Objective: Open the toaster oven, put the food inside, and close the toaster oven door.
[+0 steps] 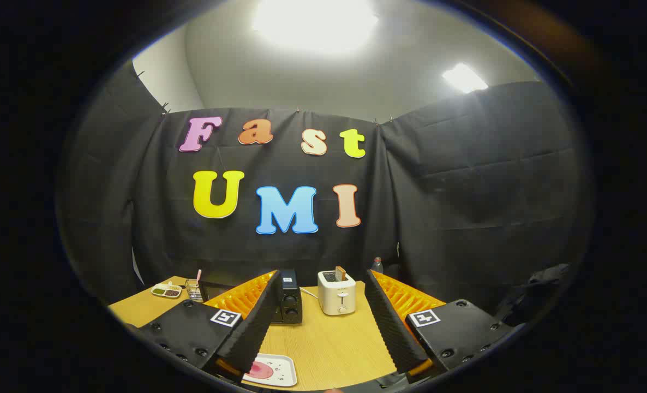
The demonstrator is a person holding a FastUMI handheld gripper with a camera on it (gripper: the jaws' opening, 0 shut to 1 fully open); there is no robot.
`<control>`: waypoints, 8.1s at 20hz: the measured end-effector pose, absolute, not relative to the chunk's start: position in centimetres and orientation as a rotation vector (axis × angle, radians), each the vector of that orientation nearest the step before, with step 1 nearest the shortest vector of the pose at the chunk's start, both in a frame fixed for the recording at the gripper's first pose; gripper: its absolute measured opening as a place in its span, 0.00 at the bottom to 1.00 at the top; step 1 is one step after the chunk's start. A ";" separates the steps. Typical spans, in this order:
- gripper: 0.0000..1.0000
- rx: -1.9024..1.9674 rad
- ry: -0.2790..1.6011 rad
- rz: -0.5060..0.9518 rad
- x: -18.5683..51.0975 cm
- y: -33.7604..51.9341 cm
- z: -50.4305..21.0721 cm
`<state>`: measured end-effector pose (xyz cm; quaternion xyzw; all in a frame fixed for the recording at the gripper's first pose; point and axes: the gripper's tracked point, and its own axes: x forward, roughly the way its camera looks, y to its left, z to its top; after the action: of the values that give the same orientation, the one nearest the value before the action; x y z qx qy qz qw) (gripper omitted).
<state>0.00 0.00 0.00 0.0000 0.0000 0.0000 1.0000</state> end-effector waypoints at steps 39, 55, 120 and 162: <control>0.96 0.051 0.040 0.212 16.3 18.5 -3.1; 0.96 0.054 0.284 0.290 26.0 25.4 -14.8; 0.97 0.242 0.964 0.432 3.8 11.3 -24.3; 0.02 0.559 1.491 0.555 -1.2 9.6 -32.2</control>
<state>-1.17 9.63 -32.24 0.2474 0.6602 0.2458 0.6652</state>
